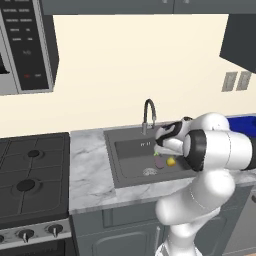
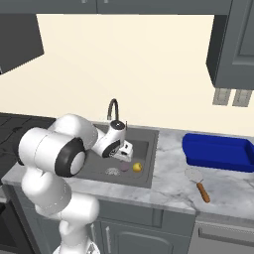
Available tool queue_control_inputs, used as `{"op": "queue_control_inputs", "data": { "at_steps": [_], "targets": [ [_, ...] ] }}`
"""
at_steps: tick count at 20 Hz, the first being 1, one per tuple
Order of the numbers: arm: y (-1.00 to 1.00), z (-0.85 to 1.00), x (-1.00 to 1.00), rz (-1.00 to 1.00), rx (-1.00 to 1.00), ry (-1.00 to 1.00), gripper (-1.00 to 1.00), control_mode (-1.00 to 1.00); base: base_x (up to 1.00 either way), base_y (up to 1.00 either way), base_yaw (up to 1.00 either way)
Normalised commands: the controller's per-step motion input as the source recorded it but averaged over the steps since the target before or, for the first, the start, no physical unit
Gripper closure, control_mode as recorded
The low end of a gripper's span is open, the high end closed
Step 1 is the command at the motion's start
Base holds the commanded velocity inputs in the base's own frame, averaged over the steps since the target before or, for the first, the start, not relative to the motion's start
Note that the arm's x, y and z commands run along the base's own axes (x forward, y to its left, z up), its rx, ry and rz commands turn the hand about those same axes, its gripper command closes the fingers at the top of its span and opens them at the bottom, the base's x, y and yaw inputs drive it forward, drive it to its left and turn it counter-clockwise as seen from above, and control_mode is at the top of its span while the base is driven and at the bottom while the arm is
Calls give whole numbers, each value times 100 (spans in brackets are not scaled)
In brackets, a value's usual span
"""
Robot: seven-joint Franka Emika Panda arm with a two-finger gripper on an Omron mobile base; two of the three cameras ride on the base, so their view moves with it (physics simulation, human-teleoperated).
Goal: Pick up all produce items and place them in the sink. Turn on the sink faucet to wash them. Then turn the sink off and put them in the tray.
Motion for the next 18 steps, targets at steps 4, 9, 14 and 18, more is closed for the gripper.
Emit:
{"op": "queue_control_inputs", "data": {
  "at_steps": [4,9,14,18],
  "targets": [
    [0,-19,8,6,-4,-4,-100,-100,0,0,0],
    [0,-18,21,6,-2,-3,-100,-100,0,0,0],
    [0,-14,37,5,-1,-4,-100,-100,0,0,0],
    [-6,-18,24,2,-3,-4,-100,-100,0,0,0]
  ]
}}
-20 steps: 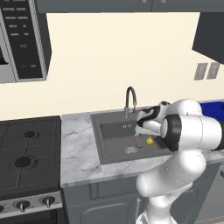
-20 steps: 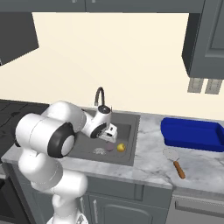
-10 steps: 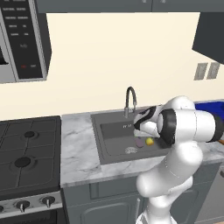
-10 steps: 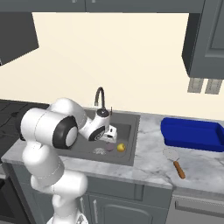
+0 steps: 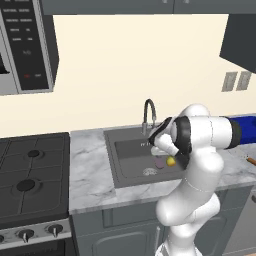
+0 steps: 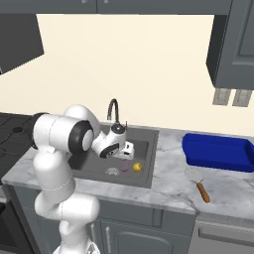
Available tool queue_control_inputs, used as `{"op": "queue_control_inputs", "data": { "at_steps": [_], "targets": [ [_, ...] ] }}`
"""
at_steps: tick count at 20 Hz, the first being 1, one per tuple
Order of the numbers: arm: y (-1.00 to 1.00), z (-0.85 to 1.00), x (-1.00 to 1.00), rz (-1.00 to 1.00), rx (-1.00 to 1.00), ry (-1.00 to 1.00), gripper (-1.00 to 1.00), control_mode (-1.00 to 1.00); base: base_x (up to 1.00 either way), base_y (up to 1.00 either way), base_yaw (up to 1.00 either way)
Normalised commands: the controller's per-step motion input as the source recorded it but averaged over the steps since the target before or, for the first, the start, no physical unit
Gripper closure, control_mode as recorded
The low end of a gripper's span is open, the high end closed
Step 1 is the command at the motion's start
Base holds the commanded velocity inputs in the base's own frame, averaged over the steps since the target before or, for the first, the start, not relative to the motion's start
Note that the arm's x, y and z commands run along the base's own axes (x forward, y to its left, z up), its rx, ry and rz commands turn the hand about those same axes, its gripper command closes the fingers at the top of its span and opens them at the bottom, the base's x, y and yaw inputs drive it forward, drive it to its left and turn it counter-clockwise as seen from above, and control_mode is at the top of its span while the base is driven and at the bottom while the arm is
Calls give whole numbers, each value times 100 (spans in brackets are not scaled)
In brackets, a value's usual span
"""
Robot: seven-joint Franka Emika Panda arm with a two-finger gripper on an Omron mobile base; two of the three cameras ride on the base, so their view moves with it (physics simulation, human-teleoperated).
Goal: Pick up all produce items and place them in the sink. Turn on the sink faucet to wash them. Then turn the sink off and put them in the tray.
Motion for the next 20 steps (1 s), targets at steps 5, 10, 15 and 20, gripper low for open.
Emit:
{"op": "queue_control_inputs", "data": {
  "at_steps": [5,10,15,20],
  "targets": [
    [-12,-28,17,0,-6,-1,-100,-100,0,0,0],
    [-4,-31,13,0,-6,0,-100,-100,0,0,0],
    [0,-16,11,0,-1,0,-100,-100,0,0,0],
    [0,-12,8,1,0,0,-100,-100,0,0,0]
  ]
}}
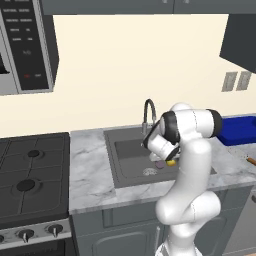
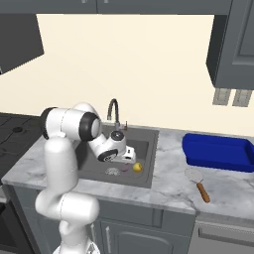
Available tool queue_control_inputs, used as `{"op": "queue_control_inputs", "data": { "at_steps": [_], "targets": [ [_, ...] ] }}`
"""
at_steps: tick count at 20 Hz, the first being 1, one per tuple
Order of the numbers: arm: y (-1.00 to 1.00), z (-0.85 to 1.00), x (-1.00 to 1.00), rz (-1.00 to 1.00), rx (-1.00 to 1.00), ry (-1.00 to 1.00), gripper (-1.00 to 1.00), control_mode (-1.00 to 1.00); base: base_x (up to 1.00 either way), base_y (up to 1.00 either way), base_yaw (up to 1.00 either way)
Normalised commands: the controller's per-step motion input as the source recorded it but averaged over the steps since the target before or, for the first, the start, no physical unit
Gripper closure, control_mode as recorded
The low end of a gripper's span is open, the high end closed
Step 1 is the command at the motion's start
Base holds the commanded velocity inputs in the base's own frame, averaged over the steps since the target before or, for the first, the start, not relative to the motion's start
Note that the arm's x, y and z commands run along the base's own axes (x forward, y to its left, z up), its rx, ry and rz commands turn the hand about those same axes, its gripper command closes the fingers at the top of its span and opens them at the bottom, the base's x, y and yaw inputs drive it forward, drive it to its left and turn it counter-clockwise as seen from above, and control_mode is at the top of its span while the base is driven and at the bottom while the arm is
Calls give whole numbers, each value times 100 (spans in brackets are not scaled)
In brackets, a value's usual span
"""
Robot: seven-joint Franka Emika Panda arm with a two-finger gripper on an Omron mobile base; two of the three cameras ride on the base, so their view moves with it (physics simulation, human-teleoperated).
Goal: Pick up all produce items and place them in the sink. Turn on the sink faucet to wash them. Then turn the sink off and put them in the tray.
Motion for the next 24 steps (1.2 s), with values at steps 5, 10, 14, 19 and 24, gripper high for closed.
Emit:
{"op": "queue_control_inputs", "data": {
  "at_steps": [5,10,14,19,24],
  "targets": [
    [0,-11,11,2,0,-2,-100,-100,0,0,0],
    [0,-16,18,2,0,-2,-100,-100,0,0,0],
    [0,-20,28,1,0,-1,-100,-100,0,0,0],
    [0,-20,28,1,0,0,-100,-100,0,0,0],
    [0,-20,16,1,-1,0,-100,-100,0,0,0]
  ]
}}
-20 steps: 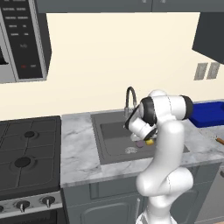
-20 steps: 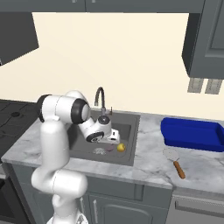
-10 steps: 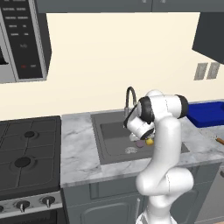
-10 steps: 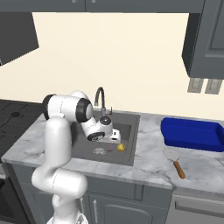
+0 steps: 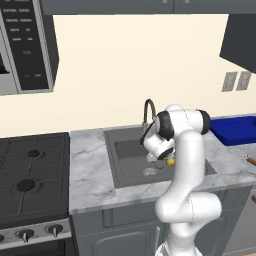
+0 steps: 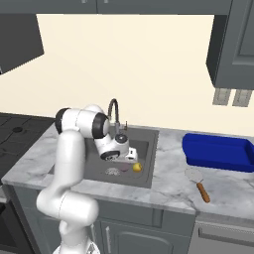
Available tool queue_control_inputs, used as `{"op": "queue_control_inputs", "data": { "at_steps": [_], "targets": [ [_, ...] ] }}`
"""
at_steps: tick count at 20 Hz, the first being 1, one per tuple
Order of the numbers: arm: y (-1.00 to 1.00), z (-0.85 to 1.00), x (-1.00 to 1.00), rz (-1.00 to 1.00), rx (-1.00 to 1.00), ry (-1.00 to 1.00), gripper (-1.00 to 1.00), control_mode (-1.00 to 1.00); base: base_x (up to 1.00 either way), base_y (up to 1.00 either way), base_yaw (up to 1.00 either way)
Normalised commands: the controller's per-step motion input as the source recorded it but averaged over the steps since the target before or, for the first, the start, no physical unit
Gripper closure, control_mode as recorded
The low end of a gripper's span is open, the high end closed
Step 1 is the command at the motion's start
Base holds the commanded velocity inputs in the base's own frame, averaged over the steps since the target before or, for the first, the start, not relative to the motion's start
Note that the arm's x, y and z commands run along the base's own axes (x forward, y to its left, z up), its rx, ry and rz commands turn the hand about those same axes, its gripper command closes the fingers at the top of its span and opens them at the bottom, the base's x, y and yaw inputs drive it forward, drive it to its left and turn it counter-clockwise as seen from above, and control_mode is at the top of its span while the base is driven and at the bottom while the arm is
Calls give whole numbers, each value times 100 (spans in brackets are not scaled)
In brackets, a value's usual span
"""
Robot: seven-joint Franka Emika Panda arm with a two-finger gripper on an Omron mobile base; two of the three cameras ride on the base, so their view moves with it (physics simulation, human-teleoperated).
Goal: Pick up all produce items and place them in the sink. Turn on the sink faucet to wash them. Then turn the sink off and put them in the tray.
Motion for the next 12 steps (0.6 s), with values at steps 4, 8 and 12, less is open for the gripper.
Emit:
{"op": "queue_control_inputs", "data": {
  "at_steps": [4,8,12],
  "targets": [
    [0,-22,15,0,-1,0,-100,-100,0,0,0],
    [0,-19,18,0,-1,0,-100,-100,0,0,0],
    [0,-19,19,0,0,0,-100,-100,0,0,0]
  ]
}}
